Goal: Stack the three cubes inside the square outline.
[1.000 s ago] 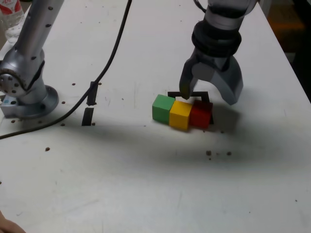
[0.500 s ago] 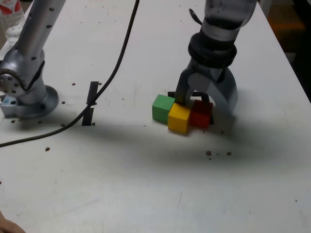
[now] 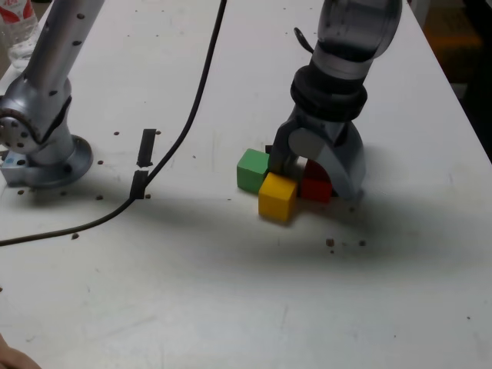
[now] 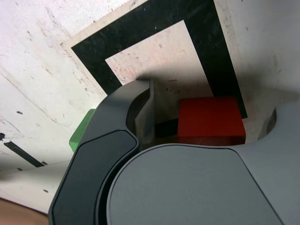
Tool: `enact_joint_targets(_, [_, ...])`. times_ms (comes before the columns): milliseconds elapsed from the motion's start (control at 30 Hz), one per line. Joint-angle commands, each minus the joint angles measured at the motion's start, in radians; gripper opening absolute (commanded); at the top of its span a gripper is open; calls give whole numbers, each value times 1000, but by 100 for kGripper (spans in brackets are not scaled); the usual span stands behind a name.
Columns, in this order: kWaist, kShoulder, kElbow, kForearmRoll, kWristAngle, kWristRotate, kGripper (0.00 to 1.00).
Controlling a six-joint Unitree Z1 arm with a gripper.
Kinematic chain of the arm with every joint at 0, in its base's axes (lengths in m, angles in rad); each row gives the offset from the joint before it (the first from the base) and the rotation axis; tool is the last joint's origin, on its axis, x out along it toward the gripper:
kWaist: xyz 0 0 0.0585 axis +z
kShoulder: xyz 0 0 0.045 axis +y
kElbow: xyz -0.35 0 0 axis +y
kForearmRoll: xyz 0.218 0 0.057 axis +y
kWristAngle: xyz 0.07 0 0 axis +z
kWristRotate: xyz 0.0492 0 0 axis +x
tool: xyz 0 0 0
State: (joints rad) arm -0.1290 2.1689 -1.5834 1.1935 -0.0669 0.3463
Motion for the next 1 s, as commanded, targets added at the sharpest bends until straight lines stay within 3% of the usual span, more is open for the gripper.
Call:
enact_joint_targets(0, [-1,-7,6,-3,-8,2,82])
enact_joint_targets(300, [-4,-15,13,-9,-26,2,66])
enact_joint_targets(700, [-6,-7,14,-64,-110,14,23])
enact_joint_targets(767, [-8,-6,21,-67,-105,16,15])
enact_joint_targets(967, [-8,-11,31,-76,-82,16,8])
